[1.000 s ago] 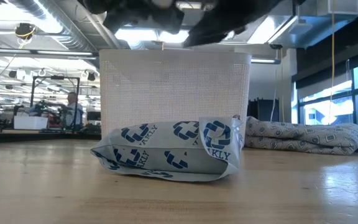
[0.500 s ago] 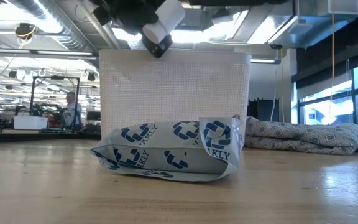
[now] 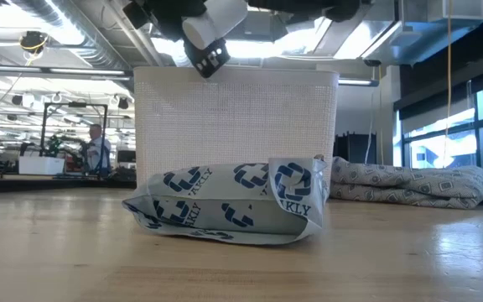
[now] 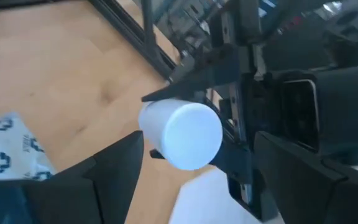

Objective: Pick & place medical supplies in basket/bin

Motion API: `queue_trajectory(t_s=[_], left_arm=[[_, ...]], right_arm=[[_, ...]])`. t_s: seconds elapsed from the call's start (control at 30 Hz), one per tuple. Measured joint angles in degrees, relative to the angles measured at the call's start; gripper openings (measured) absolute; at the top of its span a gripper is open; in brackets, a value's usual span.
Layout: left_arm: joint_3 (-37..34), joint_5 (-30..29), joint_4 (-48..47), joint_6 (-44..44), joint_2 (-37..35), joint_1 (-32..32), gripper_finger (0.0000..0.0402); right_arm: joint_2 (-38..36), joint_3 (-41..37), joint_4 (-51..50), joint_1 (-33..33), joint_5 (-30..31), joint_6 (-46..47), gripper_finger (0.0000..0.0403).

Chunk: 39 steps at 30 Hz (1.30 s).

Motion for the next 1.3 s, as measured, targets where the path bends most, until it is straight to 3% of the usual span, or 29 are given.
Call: queue_trajectory(t_s=[0.23, 0.6, 1.1, 1.3], left_arm=[[0.0, 0.0, -0.6, -1.3, 0.0, -0.5, 0.0192], [0.0, 3.5, -1.9, -1.4, 0.0, -0.5, 0.0192], [0.0, 3.6, -2.1, 0.7, 0.1, -0.5, 0.0197], [0.0, 2.9, -2.1, 0.7, 0.1, -0.5, 0.0198]], right_arm=[[2.5, 2.9, 0.1, -2.1, -8.7, 0.1, 0.0307], [9.4, 11.3, -9.0, -2.4, -9.1, 0.2, 0.0305], [9.6, 12.3, -11.4, -2.4, -9.2, 0.3, 0.0182], [9.6, 12.3, -11.7, -2.4, -9.1, 0.5, 0.0186]])
